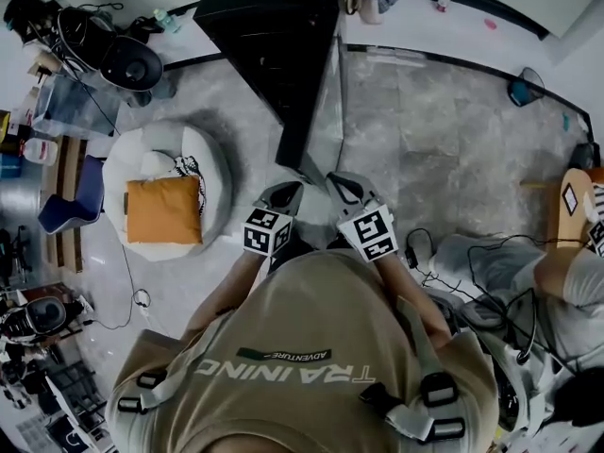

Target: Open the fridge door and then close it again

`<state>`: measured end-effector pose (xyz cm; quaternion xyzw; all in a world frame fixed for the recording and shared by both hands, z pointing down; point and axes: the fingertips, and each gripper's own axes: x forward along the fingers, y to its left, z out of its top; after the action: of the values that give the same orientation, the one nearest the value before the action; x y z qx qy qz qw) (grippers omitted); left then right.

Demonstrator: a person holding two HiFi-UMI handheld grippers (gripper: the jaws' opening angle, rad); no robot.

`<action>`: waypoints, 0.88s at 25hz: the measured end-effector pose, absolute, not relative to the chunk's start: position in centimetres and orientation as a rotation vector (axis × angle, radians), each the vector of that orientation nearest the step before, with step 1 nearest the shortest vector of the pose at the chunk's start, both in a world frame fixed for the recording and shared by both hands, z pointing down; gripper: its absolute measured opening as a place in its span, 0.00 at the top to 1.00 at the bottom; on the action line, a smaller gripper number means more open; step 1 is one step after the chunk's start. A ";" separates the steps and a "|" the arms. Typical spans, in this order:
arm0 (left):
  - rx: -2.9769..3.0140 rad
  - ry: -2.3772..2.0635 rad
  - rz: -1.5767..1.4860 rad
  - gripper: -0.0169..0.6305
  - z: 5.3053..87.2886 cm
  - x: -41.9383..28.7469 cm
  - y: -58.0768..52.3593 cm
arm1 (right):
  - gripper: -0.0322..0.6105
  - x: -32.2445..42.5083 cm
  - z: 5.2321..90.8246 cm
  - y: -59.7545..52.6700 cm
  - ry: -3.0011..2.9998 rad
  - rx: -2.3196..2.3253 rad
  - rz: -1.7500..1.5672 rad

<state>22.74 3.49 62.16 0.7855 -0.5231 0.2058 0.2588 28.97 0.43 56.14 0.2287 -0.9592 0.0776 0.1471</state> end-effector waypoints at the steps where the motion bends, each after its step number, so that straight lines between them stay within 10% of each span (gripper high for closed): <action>1: 2.121 -1.427 0.551 0.97 62.2 22.3 3.7 | 0.96 28.7 56.1 0.4 -2.764 0.653 0.221; 22: 1.984 -1.565 0.454 0.97 62.3 15.1 6.8 | 0.96 23.4 56.1 2.3 -2.775 0.485 0.221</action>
<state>15.10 6.81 62.28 0.7410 -0.5847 0.1695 0.2833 23.44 2.34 56.13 0.1694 -0.9698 0.0774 0.1575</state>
